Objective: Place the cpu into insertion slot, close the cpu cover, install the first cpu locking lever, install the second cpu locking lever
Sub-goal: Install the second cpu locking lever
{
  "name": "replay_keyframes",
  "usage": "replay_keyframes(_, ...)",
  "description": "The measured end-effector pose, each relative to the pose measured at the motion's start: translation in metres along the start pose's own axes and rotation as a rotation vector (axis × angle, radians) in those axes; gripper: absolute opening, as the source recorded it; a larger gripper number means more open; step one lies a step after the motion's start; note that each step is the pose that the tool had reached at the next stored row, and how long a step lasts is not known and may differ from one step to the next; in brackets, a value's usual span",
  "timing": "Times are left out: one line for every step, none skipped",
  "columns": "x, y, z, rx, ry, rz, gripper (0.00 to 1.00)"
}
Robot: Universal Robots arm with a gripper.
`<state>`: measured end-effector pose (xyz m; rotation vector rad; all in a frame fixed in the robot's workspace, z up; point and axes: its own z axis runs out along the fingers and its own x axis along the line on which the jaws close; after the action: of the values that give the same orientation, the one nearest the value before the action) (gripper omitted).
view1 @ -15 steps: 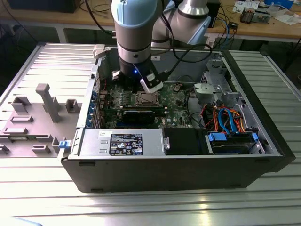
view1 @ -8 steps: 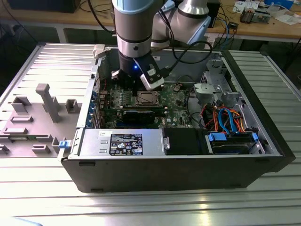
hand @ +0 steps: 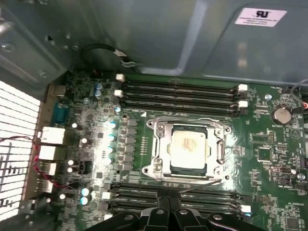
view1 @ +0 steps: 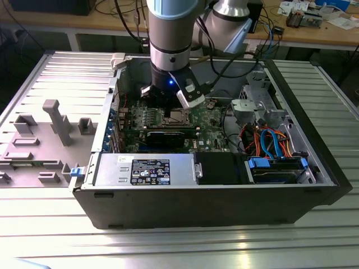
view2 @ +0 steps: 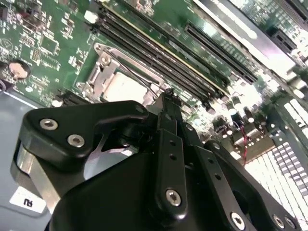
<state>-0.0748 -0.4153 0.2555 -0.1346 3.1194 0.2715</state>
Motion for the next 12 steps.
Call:
replay_keyframes(-0.0003,-0.0002,0.0011,-0.0057,-0.0001,0.0,0.11)
replay_keyframes(-0.0003,-0.0004,0.002,-0.0084,-0.0004,0.0,0.11)
replay_keyframes(-0.0002,-0.0007,0.0029,-0.0101,-0.0006,0.0,0.11)
replay_keyframes(0.0003,-0.001,0.0038,-0.0113,-0.0006,0.0,0.11)
replay_keyframes(0.0017,-0.0012,0.0049,-0.0123,-0.0007,0.0,0.11)
replay_keyframes(0.0047,-0.0015,0.0069,-0.0128,-0.0009,0.0,0.11)
replay_keyframes(0.007,-0.0017,0.0086,-0.0127,-0.0008,0.0,0.11)
replay_keyframes(0.0084,-0.0019,0.0099,-0.0127,-0.0007,0.0,0.11)
replay_keyframes(0.0104,-0.0021,0.0123,-0.0128,-0.0008,0.0,0.11)
replay_keyframes(0.0113,-0.0023,0.0137,-0.0127,-0.0008,0.0,0.11)
replay_keyframes(0.012,-0.0025,0.0152,-0.0127,-0.0008,0.0,0.11)
replay_keyframes(0.0129,-0.0028,0.0172,-0.0127,-0.0008,0.0,0.11)
